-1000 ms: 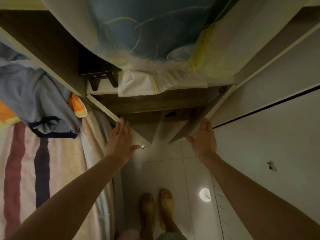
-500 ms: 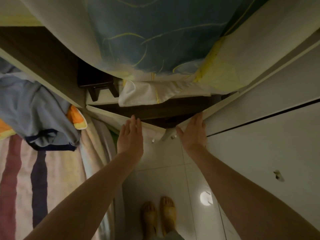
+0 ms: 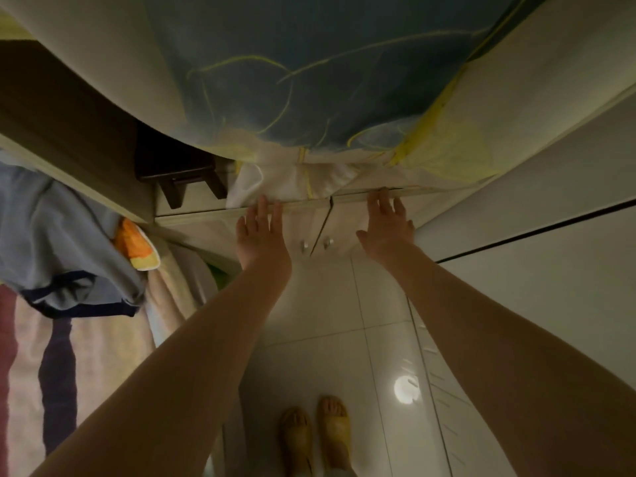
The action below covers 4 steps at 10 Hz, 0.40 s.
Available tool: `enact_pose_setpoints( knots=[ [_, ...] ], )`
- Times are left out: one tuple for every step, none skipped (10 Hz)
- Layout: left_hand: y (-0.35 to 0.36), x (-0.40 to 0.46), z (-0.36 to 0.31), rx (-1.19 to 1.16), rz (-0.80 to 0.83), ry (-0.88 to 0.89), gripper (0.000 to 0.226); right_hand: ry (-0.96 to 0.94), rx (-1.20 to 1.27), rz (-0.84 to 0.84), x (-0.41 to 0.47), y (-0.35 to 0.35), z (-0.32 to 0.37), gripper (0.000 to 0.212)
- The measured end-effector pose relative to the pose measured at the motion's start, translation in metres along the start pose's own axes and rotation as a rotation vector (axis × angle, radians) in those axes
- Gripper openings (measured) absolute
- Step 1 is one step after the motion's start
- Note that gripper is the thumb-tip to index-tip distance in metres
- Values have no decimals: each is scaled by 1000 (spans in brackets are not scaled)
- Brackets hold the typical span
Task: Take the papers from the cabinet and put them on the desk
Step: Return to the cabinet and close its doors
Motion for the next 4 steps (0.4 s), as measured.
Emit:
enact_pose_setpoints(
  knots=[
    [-1,4,-2,9,16,-41,97,-14,-5,31,2,3,-3,80],
    [-3,2,-3,-3,25,-39,97,-30,4,61,2,1,-5,79],
    [-9,-2,-3,-15,45,-25,94,-46,28,90,1,-3,-10,78],
    [-16,-8,-4,-60,74,-15,94,-86,-6,100,-5,-7,-9,80]
  ],
)
Point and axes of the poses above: each hand's wrist, its own x-axis towards the middle knuckle, its own y-axis out of the palm, z = x × y, the point moved 7 cm from there along x, towards the middle knuckle, and after that the axes turned 5 degrees about z, right-handed, at the moved point
